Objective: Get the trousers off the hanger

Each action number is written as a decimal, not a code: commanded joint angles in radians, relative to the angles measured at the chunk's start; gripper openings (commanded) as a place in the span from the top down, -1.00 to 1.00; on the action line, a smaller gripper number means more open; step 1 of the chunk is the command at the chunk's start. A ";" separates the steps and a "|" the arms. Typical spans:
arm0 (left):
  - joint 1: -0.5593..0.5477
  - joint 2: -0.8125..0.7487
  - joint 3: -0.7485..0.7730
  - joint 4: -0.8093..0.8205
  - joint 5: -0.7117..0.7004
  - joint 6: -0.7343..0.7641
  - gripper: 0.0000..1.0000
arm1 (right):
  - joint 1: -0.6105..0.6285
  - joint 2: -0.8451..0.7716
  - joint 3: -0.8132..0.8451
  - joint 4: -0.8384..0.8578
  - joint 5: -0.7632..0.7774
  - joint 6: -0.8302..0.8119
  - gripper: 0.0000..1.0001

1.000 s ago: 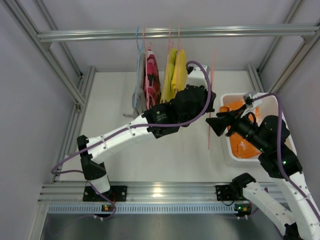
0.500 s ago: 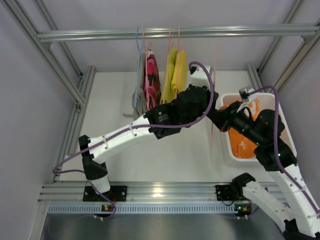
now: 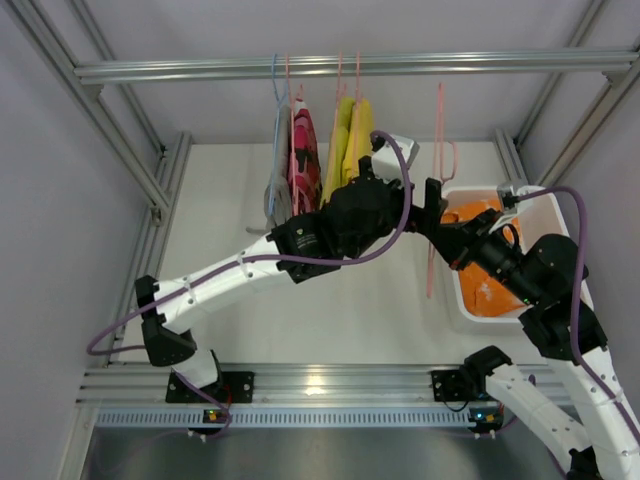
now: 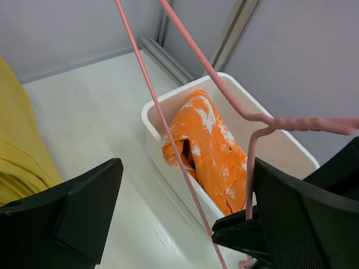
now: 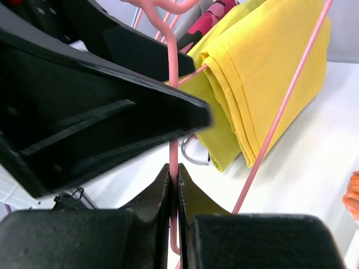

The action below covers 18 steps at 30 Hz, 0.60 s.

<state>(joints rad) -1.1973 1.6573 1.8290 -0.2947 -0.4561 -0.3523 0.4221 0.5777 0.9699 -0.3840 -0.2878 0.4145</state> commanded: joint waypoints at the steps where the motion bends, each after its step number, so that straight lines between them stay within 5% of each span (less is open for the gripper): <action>1: 0.018 -0.111 -0.029 0.087 0.062 0.053 -0.98 | -0.009 -0.012 0.030 -0.006 0.016 0.023 1.00; 7: 0.057 -0.220 -0.060 0.124 0.069 0.170 -0.98 | -0.013 -0.009 0.018 -0.003 -0.016 0.047 1.00; 18: 0.294 -0.344 -0.022 0.135 0.100 0.335 -0.98 | -0.031 0.200 0.173 0.034 -0.106 0.116 1.00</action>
<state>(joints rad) -0.9501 1.3628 1.7859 -0.2085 -0.3695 -0.0887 0.4179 0.7357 1.0481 -0.3969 -0.3443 0.5022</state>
